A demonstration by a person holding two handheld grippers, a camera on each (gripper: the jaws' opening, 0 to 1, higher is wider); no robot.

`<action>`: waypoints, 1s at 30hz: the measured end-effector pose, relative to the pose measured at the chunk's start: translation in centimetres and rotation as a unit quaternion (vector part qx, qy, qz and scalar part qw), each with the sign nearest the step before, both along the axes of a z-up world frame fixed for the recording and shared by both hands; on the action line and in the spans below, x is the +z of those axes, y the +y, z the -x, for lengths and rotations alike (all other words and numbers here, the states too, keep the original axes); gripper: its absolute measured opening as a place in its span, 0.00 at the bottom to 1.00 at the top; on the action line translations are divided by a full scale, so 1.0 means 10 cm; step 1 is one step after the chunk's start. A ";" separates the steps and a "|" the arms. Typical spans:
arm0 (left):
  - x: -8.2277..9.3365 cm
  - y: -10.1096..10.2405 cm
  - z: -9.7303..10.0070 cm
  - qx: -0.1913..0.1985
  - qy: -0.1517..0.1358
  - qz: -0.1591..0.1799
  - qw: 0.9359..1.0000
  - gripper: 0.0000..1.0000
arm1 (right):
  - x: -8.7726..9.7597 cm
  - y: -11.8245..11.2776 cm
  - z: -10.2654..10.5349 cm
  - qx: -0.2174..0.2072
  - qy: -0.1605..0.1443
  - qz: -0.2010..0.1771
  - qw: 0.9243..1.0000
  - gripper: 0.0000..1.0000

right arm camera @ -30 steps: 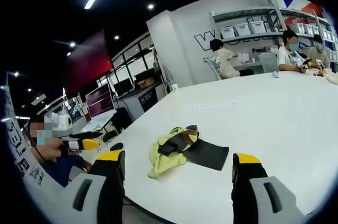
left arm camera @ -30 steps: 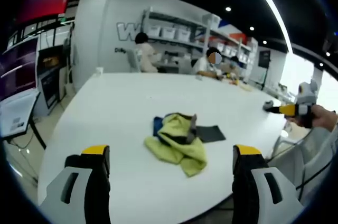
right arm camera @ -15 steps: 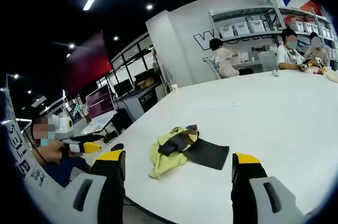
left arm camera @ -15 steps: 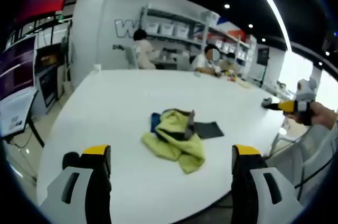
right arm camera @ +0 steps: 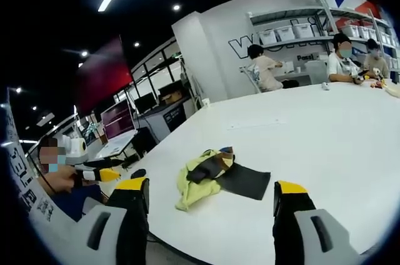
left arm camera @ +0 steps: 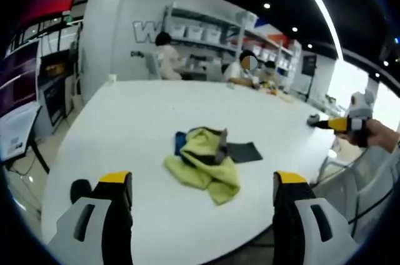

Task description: Fold the garment on the visible template until the final outline fits inside the template.

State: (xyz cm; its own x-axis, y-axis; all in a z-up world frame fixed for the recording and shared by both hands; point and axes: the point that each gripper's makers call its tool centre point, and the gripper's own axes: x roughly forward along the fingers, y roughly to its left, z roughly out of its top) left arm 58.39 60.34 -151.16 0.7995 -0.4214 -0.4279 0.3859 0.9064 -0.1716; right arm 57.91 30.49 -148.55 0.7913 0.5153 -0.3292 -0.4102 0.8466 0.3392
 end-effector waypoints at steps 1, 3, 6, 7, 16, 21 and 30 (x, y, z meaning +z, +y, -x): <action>0.00 -0.01 0.00 -0.001 0.000 0.001 1.000 0.87 | 0.00 0.00 0.01 0.001 0.001 0.000 1.000 0.80; 0.01 -0.01 0.00 -0.001 -0.001 0.001 1.000 0.87 | 0.00 0.00 0.01 0.001 0.002 0.001 1.000 0.80; 0.01 -0.01 0.01 -0.001 0.000 0.000 1.000 0.87 | -0.01 0.00 0.02 0.002 0.004 0.001 1.000 0.80; 0.00 -0.01 0.01 -0.001 0.000 0.000 1.000 0.87 | -0.01 0.00 0.02 0.002 0.004 0.001 1.000 0.80; -0.04 -0.08 0.00 -0.011 0.008 0.000 1.000 0.84 | -0.05 -0.04 -0.01 0.000 0.008 0.003 1.000 0.80; -0.05 -0.14 -0.08 -0.033 0.011 -0.002 0.999 0.76 | -0.04 -0.05 -0.05 0.000 0.010 0.006 1.000 0.80; -0.02 -0.22 -0.23 -0.047 0.002 0.003 0.999 0.72 | -0.04 -0.02 -0.11 0.006 0.008 0.014 1.000 0.79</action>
